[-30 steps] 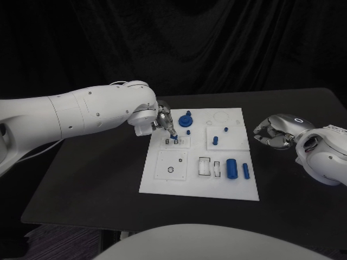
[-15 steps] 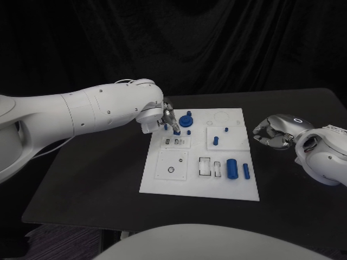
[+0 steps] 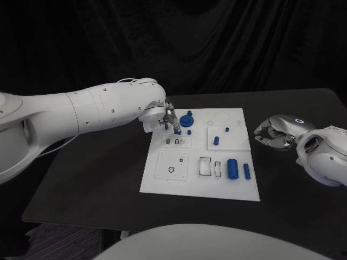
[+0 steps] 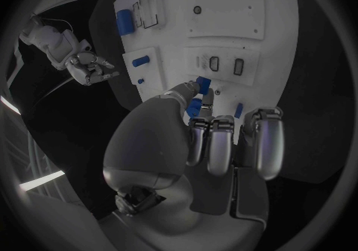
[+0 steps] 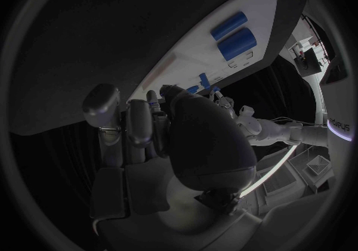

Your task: Assemble the parts on the task board

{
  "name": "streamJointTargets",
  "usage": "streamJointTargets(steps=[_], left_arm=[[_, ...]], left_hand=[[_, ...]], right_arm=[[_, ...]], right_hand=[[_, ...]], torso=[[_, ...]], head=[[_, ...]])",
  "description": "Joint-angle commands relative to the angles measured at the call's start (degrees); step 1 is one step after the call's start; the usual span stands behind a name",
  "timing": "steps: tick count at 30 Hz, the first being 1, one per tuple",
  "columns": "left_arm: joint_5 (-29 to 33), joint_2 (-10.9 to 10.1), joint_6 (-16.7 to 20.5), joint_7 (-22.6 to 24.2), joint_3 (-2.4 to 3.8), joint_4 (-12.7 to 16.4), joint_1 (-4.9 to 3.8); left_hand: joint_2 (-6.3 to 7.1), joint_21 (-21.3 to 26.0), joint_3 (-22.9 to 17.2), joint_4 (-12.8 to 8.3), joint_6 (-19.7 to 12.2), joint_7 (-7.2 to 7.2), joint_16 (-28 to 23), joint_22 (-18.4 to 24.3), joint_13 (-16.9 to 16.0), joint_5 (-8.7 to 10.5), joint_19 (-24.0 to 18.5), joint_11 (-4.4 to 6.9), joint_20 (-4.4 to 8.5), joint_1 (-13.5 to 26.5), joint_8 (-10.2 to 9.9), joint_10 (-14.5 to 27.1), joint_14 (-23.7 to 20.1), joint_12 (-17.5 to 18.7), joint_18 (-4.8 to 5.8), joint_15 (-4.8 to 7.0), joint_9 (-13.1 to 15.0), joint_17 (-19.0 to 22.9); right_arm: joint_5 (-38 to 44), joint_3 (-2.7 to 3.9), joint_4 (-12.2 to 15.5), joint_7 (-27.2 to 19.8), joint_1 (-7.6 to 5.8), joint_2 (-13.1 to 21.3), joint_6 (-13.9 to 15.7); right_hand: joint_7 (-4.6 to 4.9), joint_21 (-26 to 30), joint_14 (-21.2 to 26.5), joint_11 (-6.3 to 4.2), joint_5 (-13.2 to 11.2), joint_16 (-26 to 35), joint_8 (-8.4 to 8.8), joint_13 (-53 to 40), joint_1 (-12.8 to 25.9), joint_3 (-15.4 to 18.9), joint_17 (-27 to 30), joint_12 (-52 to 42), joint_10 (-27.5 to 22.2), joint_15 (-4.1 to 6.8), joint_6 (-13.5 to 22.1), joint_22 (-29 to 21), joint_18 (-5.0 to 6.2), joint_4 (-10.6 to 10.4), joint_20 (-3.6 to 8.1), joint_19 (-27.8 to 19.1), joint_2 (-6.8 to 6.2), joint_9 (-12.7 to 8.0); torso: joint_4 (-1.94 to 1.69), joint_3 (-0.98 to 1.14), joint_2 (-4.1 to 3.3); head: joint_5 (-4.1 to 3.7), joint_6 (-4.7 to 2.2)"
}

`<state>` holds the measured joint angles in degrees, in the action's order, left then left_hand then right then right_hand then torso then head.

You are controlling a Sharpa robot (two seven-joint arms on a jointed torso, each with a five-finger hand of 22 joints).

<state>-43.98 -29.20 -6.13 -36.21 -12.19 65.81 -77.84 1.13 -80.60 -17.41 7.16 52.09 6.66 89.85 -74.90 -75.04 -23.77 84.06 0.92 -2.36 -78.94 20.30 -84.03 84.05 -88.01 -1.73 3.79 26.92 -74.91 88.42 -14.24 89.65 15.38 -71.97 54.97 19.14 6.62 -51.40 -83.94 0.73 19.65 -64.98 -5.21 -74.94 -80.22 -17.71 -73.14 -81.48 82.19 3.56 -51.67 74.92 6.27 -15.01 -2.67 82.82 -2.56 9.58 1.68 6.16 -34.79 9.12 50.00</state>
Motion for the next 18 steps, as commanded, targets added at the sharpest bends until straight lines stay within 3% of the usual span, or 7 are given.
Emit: streamJointTargets(steps=[1,4,6,7,18], left_arm=[[0.6,-0.1,-0.9,0.0,0.05,0.3,0.13],[0.6,-0.2,-1.1,0.0,0.05,0.4,0.27],[0.6,-0.3,-1.2,0.0,0.04,0.5,0.45],[0.6,-0.3,-1.3,0.0,0.04,0.6,0.56],[0.6,-0.8,-0.9,0.2,0.04,1.3,1.49]], left_hand=[[-0.49,0.4,-0.5,0.0,3.9,-3.42,0.1,-11.2,-13.4,0.32,2.1,0.26,0.30,0.2,0.3,-4.4,6.0,0.3,-0.54,0.48,8.2,-15.1],[-0.65,0.6,-0.8,-0.2,3.9,-3.42,0.1,-11.1,-13.4,1.53,2.1,0.24,0.28,0.8,0.1,-4.4,6.0,0.3,-0.55,0.46,8.6,-15.1],[-0.83,0.9,-0.8,-0.3,3.8,-3.55,0.1,-11.0,-13.4,4.51,2.0,0.28,0.26,1.5,-0.1,-4.3,6.0,0.4,-0.60,0.47,9.0,-15.1],[-0.91,1.1,-0.8,-0.2,3.8,-3.53,0.1,-10.9,-13.3,4.88,2.0,0.28,0.28,1.7,-0.1,-4.3,6.0,0.4,-0.62,0.46,9.1,-15.1],[-1.18,1.5,-0.6,-0.1,3.8,-3.57,0.1,-10.8,-13.3,6.20,1.9,0.28,0.28,2.6,-0.4,-4.2,6.0,0.5,-0.69,0.44,9.5,-15.1]], right_arm=[[0.1,0.04,0.1,0.3,0.03,0.0,-0.3],[0.1,0.04,0.1,0.3,0.03,0.0,-0.3],[0.1,0.04,0.1,0.3,0.03,0.0,-0.3],[0.1,0.04,0.1,0.3,0.03,0.0,-0.3],[0.1,0.04,0.2,0.4,0.03,0.1,-0.4]], right_hand=[[0.01,0.2,-2.0,0.04,-0.3,0.1,-0.01,-3.7,-0.1,-0.2,0.0,0.3,-0.4,-0.38,-0.3,6.0,0.05,-0.1,-0.18,-0.4,-0.12,0.1],[0.01,0.1,-2.0,0.04,-0.3,0.1,0.00,-3.7,-0.1,-0.2,0.1,0.3,-0.4,-0.38,-0.3,6.0,0.05,-0.1,-0.18,-0.4,-0.14,0.1],[0.01,0.1,-2.0,0.04,-0.3,0.1,0.00,-3.7,-0.1,-0.2,0.1,0.3,-0.4,-0.38,-0.3,6.0,0.05,-0.1,-0.18,-0.4,-0.14,0.1],[0.01,0.1,-2.0,0.04,-0.3,0.1,0.00,-3.7,-0.1,-0.2,0.1,0.3,-0.4,-0.38,-0.3,6.0,0.05,-0.1,-0.18,-0.4,-0.14,0.1],[0.01,0.2,-2.0,0.04,-0.3,0.1,0.00,-3.7,-0.1,-0.2,0.1,0.3,-0.4,-0.38,-0.3,6.0,0.05,0.0,-0.18,-0.4,-0.15,0.1]], torso=[[-0.05,0.05,0.06],[-0.09,0.01,0.04],[-0.07,-0.01,0.07],[-0.07,-0.01,0.08],[-0.07,-0.03,0.06]], head=[[0.08,0.00],[0.12,0.00],[0.11,0.00],[0.07,0.00],[0.15,0.00]])
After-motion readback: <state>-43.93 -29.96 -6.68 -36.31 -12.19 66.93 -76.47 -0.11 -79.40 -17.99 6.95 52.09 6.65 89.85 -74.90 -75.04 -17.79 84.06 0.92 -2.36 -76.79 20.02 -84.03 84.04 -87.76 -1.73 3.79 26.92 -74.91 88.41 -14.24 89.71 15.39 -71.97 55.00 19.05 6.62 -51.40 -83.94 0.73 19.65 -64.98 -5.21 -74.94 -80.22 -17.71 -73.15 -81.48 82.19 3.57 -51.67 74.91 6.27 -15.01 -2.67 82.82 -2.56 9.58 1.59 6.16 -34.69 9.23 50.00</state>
